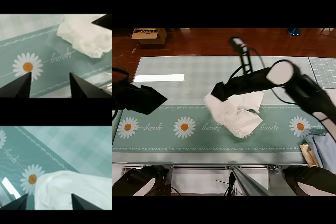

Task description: Fold the shirts.

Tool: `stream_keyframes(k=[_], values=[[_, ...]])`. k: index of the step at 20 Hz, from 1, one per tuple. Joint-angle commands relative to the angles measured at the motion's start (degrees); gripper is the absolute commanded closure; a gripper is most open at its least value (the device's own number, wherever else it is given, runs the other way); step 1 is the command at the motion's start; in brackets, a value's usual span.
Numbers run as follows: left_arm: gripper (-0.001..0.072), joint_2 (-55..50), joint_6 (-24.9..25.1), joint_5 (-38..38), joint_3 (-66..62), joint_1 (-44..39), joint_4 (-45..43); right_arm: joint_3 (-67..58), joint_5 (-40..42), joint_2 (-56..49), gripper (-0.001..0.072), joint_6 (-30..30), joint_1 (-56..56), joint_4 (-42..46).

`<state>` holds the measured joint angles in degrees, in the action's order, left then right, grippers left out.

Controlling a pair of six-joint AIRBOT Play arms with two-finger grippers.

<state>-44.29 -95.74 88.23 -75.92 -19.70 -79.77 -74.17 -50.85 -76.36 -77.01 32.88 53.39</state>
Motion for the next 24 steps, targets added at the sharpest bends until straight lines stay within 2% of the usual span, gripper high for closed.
stream_keyframes(k=[1, 4, 5, 6, 9, 12, 15, 17, 18, 20, 22, 24], values=[[0.0166, -0.1, 0.0, -0.9, 3.1, 0.1, -0.4, 0.0, 1.6, -2.3, 0.0108, -0.2, 0.7, 2.6], [0.0163, -0.1, 0.0, -6.4, 11.2, 0.0, -0.3, 0.0, -6.1, 3.9, 0.0107, -0.3, -8.6, 10.9], [0.0091, -0.1, -0.1, -8.7, 14.7, 0.1, -0.2, 0.0, -9.2, 6.0, 0.0107, -0.2, -12.4, 14.6], [-0.0012, -0.2, -0.9, -10.6, 18.2, 0.1, -0.2, 0.0, -12.3, 7.9, 0.0107, -0.3, -16.7, 19.8], [-0.0013, -1.8, -3.0, -15.1, 28.9, 0.1, 0.0, 0.0, -17.5, 10.2, 0.0107, -0.1, -30.3, 31.2], [-0.0007, -3.1, -2.9, -22.2, 37.3, 0.3, 4.5, 0.1, -17.6, 9.0, 0.0107, -0.2, -45.0, 24.5], [0.0012, -3.4, 0.1, -31.0, 43.1, 3.2, 11.4, 0.1, -17.6, 7.2, 0.0108, 1.0, -54.3, 16.3], [0.0055, -4.2, 6.0, -32.6, 46.7, 7.9, 19.5, 0.1, -17.4, 6.2, 0.0108, 1.3, -57.4, 12.9], [0.0056, -5.2, 10.2, -32.5, 48.4, 10.4, 24.2, 0.1, -17.2, 5.8, 0.0108, 1.7, -58.2, 11.5], [0.0056, -8.1, 15.0, -32.9, 50.8, 13.4, 31.1, 0.1, -16.8, 4.9, 0.0108, 2.7, -58.4, 9.9], [0.0056, -11.7, 18.1, -35.3, 51.0, 13.6, 35.2, 0.1, -17.0, 4.0, 0.0108, 2.8, -58.4, 8.6], [0.0055, -16.0, 23.1, -38.7, 51.0, 13.6, 43.0, 0.1, -17.6, 3.5, 0.0108, 2.8, -58.4, 8.4]])
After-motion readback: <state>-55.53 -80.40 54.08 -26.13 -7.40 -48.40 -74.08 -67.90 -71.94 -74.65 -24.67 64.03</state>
